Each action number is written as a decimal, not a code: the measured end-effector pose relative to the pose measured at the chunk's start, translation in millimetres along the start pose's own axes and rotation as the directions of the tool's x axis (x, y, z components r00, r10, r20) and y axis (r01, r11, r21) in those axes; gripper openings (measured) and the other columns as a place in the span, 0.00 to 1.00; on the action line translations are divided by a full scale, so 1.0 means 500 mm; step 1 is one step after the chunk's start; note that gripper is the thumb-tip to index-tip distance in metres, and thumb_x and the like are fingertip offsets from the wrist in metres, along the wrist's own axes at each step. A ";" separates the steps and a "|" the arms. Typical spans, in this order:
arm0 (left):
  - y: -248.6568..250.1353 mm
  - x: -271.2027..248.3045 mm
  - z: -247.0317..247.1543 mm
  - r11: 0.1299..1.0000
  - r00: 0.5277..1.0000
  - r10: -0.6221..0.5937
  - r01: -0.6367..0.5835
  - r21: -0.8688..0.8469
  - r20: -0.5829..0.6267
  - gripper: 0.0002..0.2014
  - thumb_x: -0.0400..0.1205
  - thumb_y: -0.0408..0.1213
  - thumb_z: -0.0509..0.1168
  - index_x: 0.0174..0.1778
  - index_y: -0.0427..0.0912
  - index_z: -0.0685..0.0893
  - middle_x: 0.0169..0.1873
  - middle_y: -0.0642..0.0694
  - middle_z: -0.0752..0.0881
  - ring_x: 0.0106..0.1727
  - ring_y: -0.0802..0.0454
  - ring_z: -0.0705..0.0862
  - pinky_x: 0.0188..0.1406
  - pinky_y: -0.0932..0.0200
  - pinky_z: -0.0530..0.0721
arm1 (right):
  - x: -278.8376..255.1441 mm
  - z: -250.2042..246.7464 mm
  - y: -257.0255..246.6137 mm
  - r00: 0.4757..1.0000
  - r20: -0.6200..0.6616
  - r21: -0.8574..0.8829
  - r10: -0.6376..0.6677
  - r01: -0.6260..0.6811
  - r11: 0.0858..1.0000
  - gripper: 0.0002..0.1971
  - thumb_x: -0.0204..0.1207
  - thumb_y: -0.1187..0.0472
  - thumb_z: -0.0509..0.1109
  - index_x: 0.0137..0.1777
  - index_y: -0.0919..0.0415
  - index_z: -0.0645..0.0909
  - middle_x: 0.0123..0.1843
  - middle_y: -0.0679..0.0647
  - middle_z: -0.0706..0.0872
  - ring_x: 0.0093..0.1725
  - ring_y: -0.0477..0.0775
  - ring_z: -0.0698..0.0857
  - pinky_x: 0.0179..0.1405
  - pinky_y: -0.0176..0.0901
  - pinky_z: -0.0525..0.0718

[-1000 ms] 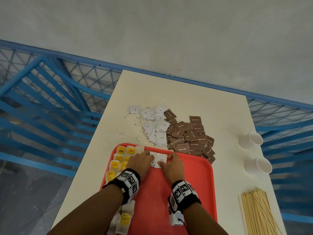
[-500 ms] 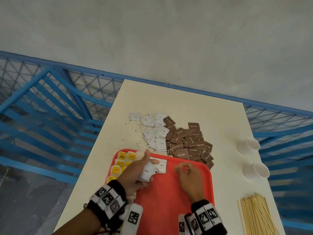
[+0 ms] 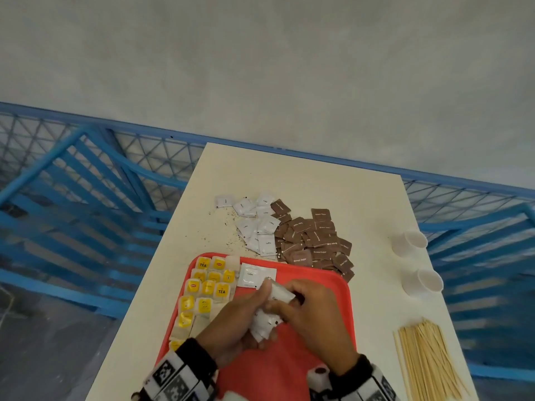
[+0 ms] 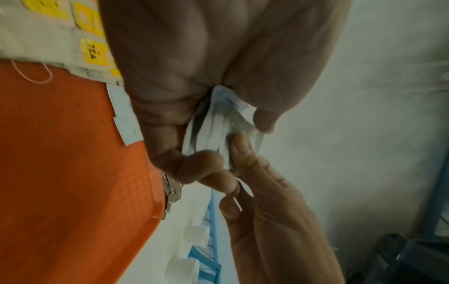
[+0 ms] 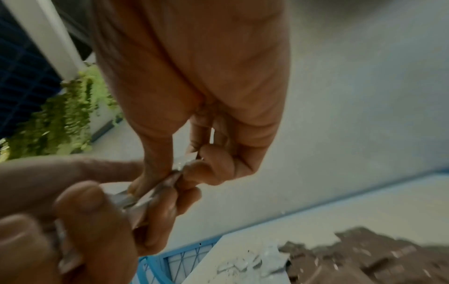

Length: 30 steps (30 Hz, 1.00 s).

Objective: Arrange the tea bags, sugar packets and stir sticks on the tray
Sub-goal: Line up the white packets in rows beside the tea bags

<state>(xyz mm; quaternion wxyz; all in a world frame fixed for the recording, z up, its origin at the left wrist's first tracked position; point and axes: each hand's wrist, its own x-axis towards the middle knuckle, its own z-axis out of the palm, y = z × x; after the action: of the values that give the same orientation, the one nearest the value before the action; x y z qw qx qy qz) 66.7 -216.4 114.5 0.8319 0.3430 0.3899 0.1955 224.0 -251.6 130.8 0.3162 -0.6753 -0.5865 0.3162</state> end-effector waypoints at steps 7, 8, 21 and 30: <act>-0.044 -0.052 -0.039 0.941 0.975 0.205 -0.174 0.289 -0.081 0.19 0.76 0.56 0.75 0.36 0.43 0.83 0.26 0.40 0.82 0.25 0.49 0.81 0.24 0.60 0.75 | -0.030 -0.021 0.026 0.934 0.321 0.231 0.153 -0.234 0.944 0.12 0.75 0.55 0.79 0.32 0.57 0.86 0.25 0.48 0.83 0.25 0.44 0.76 0.29 0.40 0.73; -0.048 -0.056 -0.045 0.934 0.971 0.219 -0.182 0.309 -0.091 0.17 0.78 0.52 0.76 0.35 0.44 0.82 0.25 0.40 0.82 0.25 0.48 0.80 0.23 0.60 0.75 | -0.032 -0.021 0.024 0.925 0.332 0.253 0.186 -0.278 0.927 0.11 0.72 0.53 0.81 0.32 0.56 0.87 0.24 0.49 0.84 0.24 0.44 0.76 0.27 0.38 0.73; -0.093 -0.076 -0.097 0.931 0.964 0.184 -0.108 0.348 -0.193 0.15 0.77 0.45 0.77 0.34 0.41 0.82 0.24 0.41 0.82 0.24 0.46 0.81 0.22 0.61 0.75 | -0.012 0.058 0.025 0.927 0.268 0.431 0.263 -0.359 0.828 0.10 0.73 0.53 0.79 0.40 0.60 0.92 0.33 0.49 0.89 0.32 0.40 0.81 0.34 0.30 0.76; -0.127 -0.043 -0.136 0.995 0.938 -0.004 0.036 0.088 -0.345 0.15 0.75 0.47 0.77 0.36 0.42 0.80 0.25 0.43 0.81 0.24 0.48 0.80 0.23 0.63 0.70 | -0.035 0.143 0.068 0.835 0.327 0.433 0.443 -0.549 0.715 0.16 0.73 0.56 0.80 0.44 0.72 0.87 0.27 0.52 0.82 0.24 0.43 0.74 0.25 0.31 0.72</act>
<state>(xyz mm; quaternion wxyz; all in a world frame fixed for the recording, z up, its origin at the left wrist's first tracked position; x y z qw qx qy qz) 3.9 -244.3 48.3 0.7359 0.3379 0.5417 0.2256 185.1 -268.7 61.6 0.3258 -0.6644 -0.3058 0.5991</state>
